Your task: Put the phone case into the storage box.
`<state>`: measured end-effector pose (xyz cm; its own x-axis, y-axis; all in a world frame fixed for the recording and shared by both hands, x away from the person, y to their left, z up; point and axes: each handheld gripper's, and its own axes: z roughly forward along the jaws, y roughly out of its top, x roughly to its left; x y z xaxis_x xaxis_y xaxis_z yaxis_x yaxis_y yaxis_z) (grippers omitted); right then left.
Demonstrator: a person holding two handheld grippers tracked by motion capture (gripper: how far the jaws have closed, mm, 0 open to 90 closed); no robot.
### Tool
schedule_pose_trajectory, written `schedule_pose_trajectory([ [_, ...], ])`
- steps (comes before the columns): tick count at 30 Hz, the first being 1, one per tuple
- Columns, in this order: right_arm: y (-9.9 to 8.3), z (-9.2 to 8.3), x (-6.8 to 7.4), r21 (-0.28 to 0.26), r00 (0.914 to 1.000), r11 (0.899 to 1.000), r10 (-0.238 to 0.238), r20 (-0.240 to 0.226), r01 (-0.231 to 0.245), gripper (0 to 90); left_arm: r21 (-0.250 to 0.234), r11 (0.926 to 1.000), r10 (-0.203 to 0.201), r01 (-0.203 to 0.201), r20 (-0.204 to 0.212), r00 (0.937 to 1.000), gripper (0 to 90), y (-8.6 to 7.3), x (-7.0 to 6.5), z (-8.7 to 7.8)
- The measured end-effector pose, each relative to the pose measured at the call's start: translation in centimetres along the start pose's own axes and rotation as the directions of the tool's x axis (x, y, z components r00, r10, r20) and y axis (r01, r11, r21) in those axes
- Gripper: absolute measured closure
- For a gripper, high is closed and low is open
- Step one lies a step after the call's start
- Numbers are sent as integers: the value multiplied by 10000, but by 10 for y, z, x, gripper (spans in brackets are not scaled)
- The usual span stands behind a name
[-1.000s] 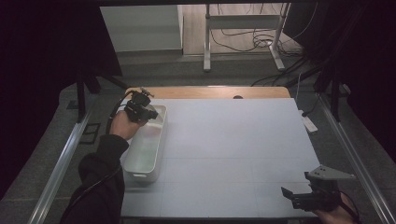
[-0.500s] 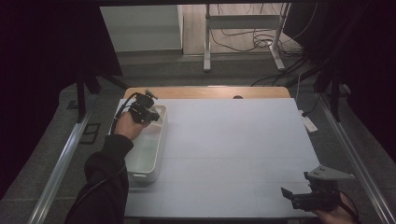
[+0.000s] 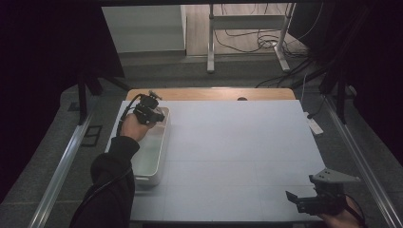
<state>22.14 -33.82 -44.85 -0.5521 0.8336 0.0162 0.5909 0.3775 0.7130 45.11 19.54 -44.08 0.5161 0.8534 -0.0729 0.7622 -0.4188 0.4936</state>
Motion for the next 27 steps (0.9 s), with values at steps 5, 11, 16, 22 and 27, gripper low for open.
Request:
schedule_pose_trajectory([
  [5, 0, 0, 0, -17, 10000, 10000, 7, -8, -7, 0, -202, 9998, -80, 79, -49, 10000, 854, 3, 0, 3],
  [11, 0, 0, 0, -16, 10000, 10000, 21, -8, -21, 0, -452, 9987, -222, 219, -43, 9997, 793, 4, 2, 4],
  [16, 0, 0, 0, -7, 10000, 10000, 14, -8, -14, 0, -600, 9978, -268, 264, -70, 9996, 771, 5, 2, 3],
  [22, 0, 0, 0, -20, 10000, 10000, 23, -7, -23, 0, -762, 9965, -340, 339, 2, 9994, 771, 3, 4, 1],
  [27, 0, 0, 0, -19, 10000, 10000, 25, -8, -25, 0, -940, 9947, -407, 412, 75, 9991, 759, 1, 5, -1],
])
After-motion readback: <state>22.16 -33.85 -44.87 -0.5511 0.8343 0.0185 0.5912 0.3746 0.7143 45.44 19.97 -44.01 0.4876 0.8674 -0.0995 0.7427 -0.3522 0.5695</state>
